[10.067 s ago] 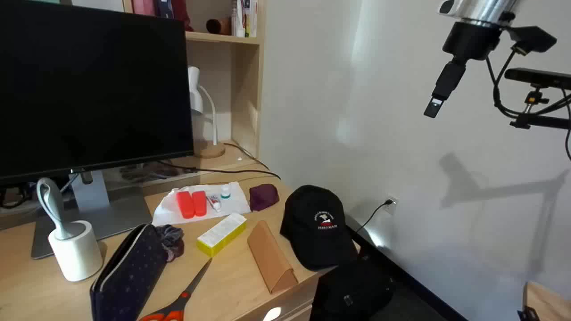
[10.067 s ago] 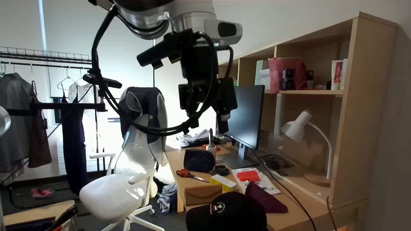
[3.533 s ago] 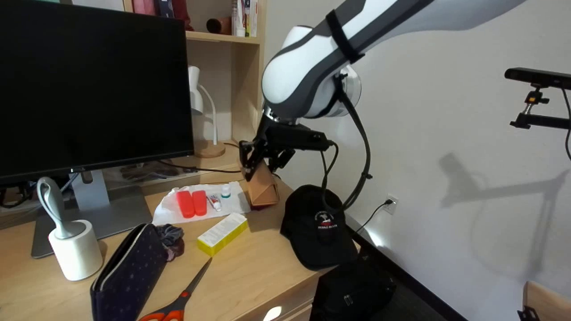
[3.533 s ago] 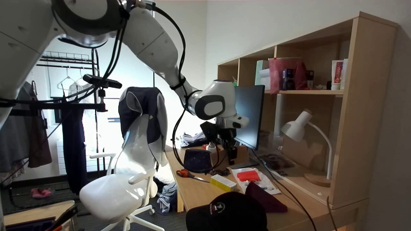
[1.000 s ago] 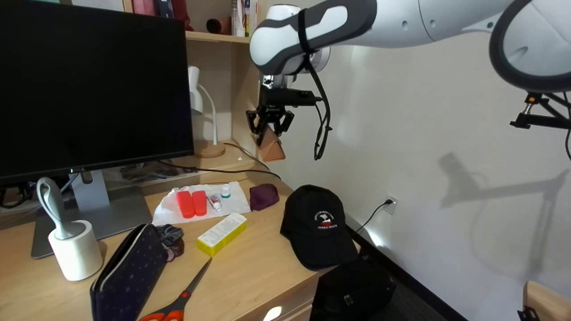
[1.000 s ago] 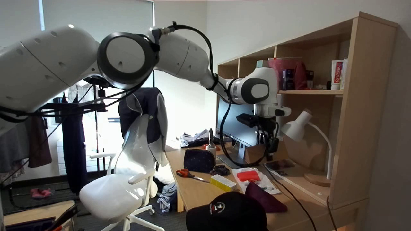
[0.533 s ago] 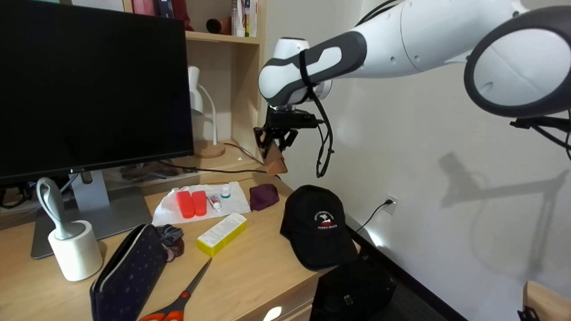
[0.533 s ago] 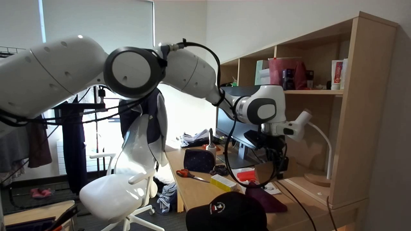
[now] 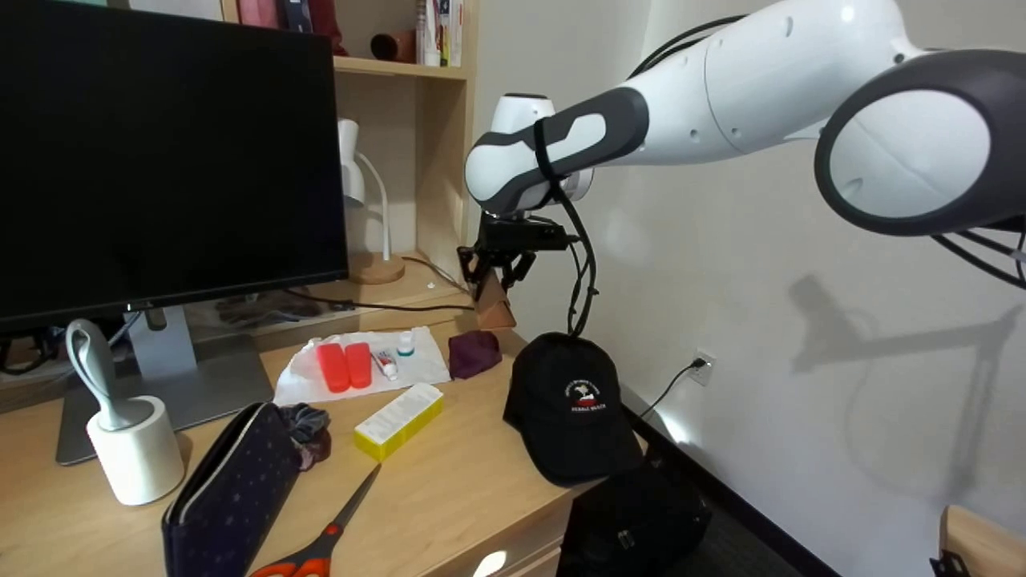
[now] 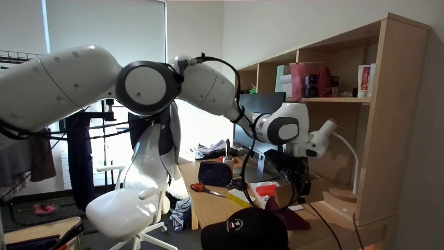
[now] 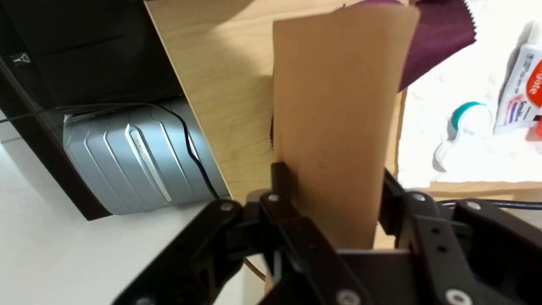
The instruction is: Move the brown case backward
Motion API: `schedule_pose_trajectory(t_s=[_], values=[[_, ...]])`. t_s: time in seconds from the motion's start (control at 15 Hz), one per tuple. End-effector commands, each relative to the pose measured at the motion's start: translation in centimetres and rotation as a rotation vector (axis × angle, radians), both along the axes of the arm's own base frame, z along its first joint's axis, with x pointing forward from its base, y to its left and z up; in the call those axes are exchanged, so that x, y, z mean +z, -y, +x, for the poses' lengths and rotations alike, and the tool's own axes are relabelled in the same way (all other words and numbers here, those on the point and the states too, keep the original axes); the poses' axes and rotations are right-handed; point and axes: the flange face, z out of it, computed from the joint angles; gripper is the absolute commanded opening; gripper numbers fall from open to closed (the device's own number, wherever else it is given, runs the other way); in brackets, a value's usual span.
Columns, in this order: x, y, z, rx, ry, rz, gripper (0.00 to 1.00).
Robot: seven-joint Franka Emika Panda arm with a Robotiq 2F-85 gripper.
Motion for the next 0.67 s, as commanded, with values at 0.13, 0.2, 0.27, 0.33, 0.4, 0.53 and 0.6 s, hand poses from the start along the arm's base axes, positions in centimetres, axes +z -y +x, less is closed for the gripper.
schedule_pose_trajectory(t_s=[0.13, 0.2, 0.27, 0.33, 0.4, 0.53, 0.6], values=[[-2.1, 0.0, 0.3, -0.204, 0.051, 0.068, 0.24], [-2.9, 0.0, 0.3, -0.241, 0.060, 0.086, 0.24], [-3.9, -0.1, 0.2, -0.273, 0.053, 0.104, 0.24], [-4.8, 0.0, 0.1, -0.305, 0.057, 0.112, 0.24], [-5.6, 0.1, 0.0, -0.330, 0.061, 0.122, 0.24], [-7.2, 0.4, -0.1, -0.371, 0.089, 0.135, 0.24], [-7.7, 0.4, -0.1, -0.382, 0.111, 0.137, 0.24]])
